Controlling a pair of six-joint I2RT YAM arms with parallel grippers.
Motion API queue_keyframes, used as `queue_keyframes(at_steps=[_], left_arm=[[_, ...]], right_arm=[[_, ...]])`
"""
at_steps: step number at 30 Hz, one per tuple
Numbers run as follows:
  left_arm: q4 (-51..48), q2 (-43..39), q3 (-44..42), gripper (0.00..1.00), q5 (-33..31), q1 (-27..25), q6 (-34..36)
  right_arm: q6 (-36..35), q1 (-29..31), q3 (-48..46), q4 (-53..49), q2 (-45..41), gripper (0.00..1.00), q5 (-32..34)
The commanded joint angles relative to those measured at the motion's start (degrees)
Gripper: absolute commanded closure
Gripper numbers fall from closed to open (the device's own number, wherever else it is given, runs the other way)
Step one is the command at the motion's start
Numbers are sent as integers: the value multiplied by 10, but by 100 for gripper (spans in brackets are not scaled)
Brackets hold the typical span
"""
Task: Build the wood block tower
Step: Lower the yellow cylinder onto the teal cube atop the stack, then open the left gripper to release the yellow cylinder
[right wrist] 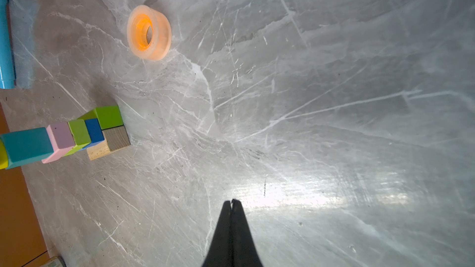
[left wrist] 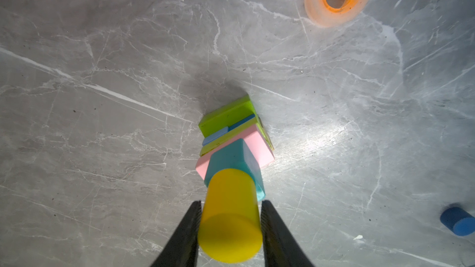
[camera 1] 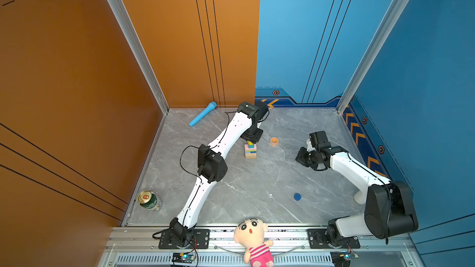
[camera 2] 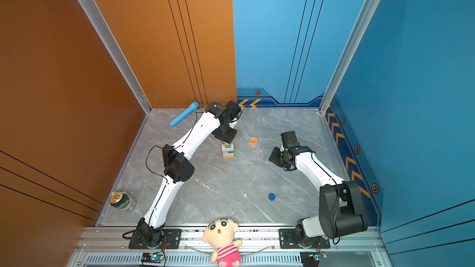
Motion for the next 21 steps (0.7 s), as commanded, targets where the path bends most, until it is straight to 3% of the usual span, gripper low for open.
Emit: queue_keyframes(at_steps=[1,21], left_arm=[[-10,9,15,58,-10,2,-5],[-9,6,21,51,7,2,-12]], right_arm=[[-4,-2,-6,0,4,97,-9],[-3,-3,-8,2,4,96,-9]])
